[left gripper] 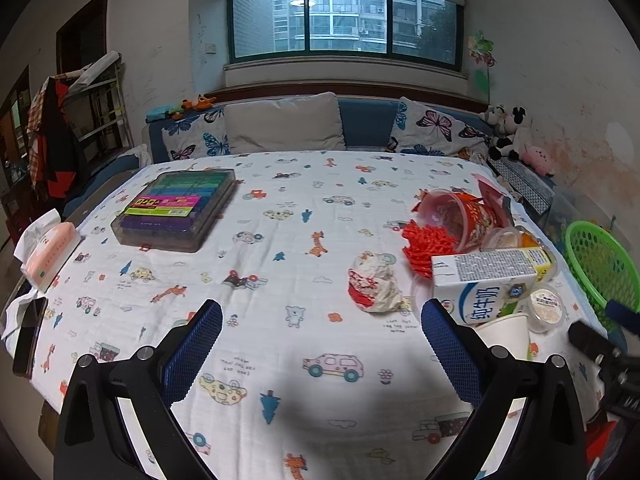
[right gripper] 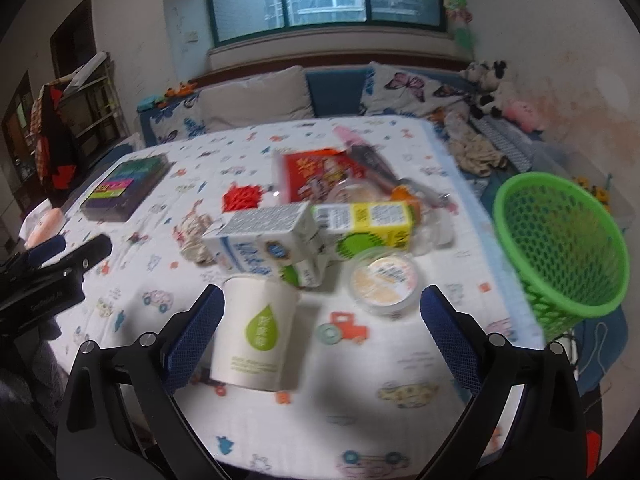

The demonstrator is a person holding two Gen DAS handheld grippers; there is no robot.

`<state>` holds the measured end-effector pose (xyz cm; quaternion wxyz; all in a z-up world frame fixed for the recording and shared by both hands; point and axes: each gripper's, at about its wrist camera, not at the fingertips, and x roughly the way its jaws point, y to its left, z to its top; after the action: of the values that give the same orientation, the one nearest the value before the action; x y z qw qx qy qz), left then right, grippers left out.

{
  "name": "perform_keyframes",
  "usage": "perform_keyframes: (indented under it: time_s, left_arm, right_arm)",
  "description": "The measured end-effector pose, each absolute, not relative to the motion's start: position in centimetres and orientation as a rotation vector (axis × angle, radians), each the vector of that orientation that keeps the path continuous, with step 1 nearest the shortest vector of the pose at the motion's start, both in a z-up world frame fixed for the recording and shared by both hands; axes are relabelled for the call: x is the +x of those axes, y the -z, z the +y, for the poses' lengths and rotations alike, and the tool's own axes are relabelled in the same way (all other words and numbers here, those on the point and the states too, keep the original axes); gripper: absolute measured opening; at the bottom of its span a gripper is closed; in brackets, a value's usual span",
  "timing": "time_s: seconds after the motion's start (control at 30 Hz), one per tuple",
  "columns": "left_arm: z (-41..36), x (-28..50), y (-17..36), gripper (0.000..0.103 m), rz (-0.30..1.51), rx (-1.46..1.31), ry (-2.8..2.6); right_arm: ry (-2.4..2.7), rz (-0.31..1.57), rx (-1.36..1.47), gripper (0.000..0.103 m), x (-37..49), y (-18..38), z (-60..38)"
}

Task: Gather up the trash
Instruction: 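Grasp the white paper cup with the right gripper while the left gripper grasps the crumpled bag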

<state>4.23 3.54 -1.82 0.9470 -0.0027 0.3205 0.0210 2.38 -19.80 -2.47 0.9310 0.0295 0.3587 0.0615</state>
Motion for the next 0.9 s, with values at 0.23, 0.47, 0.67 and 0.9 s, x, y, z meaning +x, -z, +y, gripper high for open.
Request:
perform_keyframes:
  time_s: [0.23,0.47,0.67,0.9]
  left_arm:
    - [5.0,4.5,2.0,0.097,0.656,-0.016,-0.05]
    - [6.0,5.5,2.8,0.097,0.677,-0.017,-0.038]
    - [5.3,7.8,4.1,0.097,0.729,-0.003,0.066]
    - [4.0,11.3,6.4,0.096,0.808,0.026,0.164]
  right_arm:
    - [-0.203,0.819,0.081,0.092,3.6,4.7,-16.8]
    - [-0.208,0.901,0.062,0.084,5.8,7.1,-14.9]
    - [-0.212,0.948,0.093,0.069,6.7,8.4,-15.3]
    - [-0.224,0.953,0.12,0.062,6.2,8.4,-16.4]
